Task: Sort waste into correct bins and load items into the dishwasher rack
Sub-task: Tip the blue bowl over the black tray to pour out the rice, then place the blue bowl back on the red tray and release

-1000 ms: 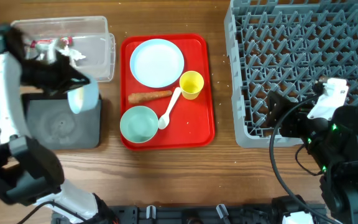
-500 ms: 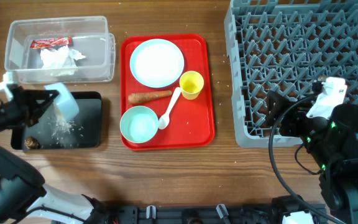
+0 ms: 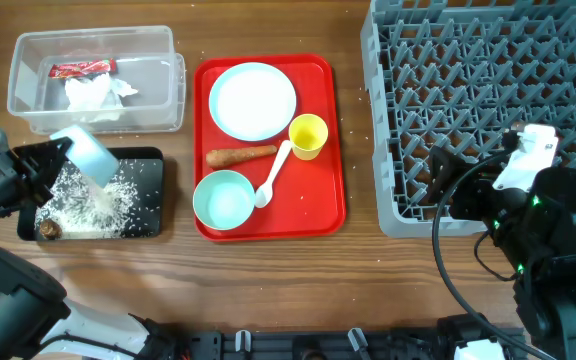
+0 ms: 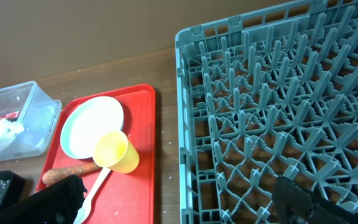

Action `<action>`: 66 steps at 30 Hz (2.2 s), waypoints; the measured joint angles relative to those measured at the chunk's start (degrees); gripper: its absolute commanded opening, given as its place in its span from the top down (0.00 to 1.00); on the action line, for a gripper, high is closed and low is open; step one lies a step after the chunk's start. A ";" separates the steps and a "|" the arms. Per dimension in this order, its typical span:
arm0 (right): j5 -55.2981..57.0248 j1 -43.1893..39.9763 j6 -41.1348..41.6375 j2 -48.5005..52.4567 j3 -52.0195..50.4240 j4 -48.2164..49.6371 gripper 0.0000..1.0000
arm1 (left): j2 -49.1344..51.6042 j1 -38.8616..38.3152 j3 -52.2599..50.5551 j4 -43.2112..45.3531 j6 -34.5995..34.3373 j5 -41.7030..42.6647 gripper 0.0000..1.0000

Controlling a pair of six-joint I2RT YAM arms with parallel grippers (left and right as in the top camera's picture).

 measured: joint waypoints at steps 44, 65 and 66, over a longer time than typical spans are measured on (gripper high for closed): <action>0.37 0.00 -0.02 0.00 0.00 -0.96 0.00 | -5.81 -6.12 0.39 -6.43 1.70 6.47 0.96; 0.39 0.00 0.00 0.04 0.13 -2.29 0.00 | -11.67 -89.31 1.38 29.88 -42.18 -59.06 0.96; 0.39 0.00 -0.02 0.04 0.11 -2.47 0.00 | -11.67 -93.70 1.38 29.92 -44.76 -65.94 0.96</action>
